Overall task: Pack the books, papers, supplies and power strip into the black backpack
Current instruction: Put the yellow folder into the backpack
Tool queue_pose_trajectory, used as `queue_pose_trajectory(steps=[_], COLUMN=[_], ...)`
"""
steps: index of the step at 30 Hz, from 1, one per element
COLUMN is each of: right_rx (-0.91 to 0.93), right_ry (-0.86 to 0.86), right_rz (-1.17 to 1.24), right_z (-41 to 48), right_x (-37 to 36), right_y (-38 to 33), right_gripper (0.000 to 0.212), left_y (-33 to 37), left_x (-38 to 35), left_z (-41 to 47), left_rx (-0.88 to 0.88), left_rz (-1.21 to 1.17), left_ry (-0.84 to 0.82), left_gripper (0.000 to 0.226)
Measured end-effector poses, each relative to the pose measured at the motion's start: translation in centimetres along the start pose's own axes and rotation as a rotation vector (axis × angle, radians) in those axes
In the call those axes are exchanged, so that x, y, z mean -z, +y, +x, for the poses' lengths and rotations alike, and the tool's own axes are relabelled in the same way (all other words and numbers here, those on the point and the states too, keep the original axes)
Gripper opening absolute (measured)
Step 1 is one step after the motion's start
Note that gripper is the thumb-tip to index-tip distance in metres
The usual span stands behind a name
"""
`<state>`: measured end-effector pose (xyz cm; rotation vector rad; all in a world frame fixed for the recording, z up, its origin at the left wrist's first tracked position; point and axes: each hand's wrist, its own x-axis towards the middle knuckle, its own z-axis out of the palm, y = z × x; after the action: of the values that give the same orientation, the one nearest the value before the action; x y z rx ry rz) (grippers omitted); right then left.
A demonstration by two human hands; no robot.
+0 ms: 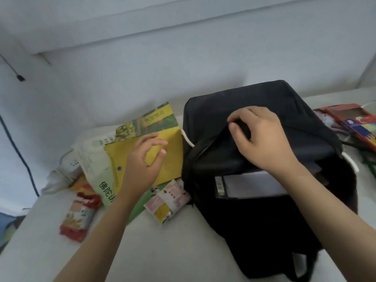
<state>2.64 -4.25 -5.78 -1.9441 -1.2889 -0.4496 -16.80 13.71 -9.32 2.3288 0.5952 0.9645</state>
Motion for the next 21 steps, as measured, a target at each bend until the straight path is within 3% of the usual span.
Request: queue_pose_trajectory(steps=[7, 12, 16, 21], right_rx=[0.183, 0.021, 0.007, -0.069], right_ry=[-0.364, -0.656, -0.556, -0.339], right_rz=[0.016, -0.11, -0.077, 0.189], right_z=[4.3, 5.3, 5.4, 5.2], right_x=[-7.9, -11.4, -11.6, -10.8], right_y=[-4.6, -5.1, -5.3, -5.3], right_gripper=[0.03, 0.031, 0.028, 0.022], left_y=[-6.8, -8.1, -7.8, -4.9], left_x=[6.3, 7.7, 8.6, 10.4], left_z=[2.5, 4.3, 5.2, 6.7], left_rx=[0.165, 0.243, 0.247, 0.147], left_rz=[0.205, 0.23, 0.123, 0.068], left_ry=[-0.167, -0.329, -0.253, -0.172], left_gripper=[0.014, 0.021, 0.028, 0.031])
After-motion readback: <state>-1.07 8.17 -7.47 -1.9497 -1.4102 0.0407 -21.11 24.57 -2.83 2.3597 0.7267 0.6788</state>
